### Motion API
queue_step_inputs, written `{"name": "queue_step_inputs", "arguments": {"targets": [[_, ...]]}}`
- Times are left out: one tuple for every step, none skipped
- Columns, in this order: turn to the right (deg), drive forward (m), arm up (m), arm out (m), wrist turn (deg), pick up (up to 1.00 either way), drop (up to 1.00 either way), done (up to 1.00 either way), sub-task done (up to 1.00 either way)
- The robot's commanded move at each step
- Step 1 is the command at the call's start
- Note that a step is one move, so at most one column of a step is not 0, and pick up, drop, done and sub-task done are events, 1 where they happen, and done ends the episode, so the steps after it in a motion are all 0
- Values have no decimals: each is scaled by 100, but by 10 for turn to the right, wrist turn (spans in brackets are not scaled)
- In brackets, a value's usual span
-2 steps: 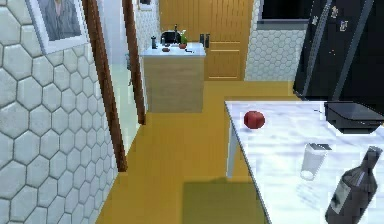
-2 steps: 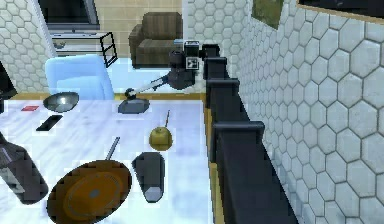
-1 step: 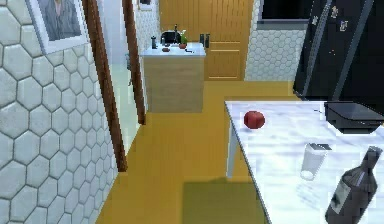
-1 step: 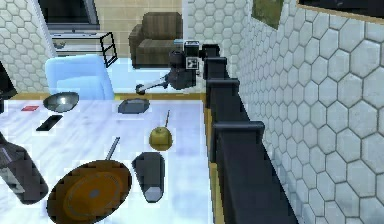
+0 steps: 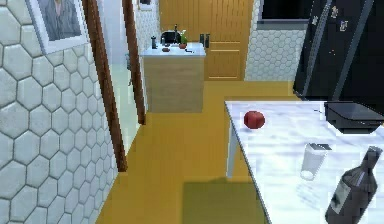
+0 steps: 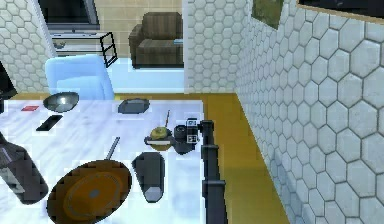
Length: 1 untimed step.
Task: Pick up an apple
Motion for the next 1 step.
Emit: {"name": "queue_step_inputs", "arguments": {"targets": [[0, 0, 0, 0, 0, 100, 0, 0, 0]]}}
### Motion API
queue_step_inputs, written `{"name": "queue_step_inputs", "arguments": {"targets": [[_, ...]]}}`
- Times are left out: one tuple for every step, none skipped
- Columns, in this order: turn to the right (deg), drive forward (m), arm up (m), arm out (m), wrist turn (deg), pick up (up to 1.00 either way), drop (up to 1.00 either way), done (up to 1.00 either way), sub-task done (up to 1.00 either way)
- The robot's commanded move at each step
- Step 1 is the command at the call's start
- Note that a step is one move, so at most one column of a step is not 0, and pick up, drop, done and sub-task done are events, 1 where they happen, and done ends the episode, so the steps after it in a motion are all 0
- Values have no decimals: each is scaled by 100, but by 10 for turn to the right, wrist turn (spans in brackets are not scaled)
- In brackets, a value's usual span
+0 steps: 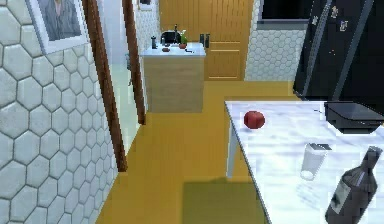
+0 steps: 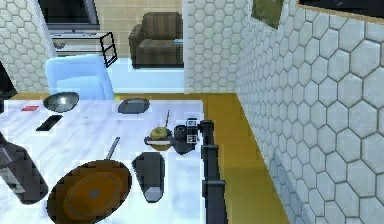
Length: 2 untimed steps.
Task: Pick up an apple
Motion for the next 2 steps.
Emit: {"name": "queue_step_inputs", "arguments": {"targets": [[0, 0, 10, 0, 0, 0, 0, 0, 0], [0, 0, 0, 0, 0, 0, 0, 100, 0]]}}
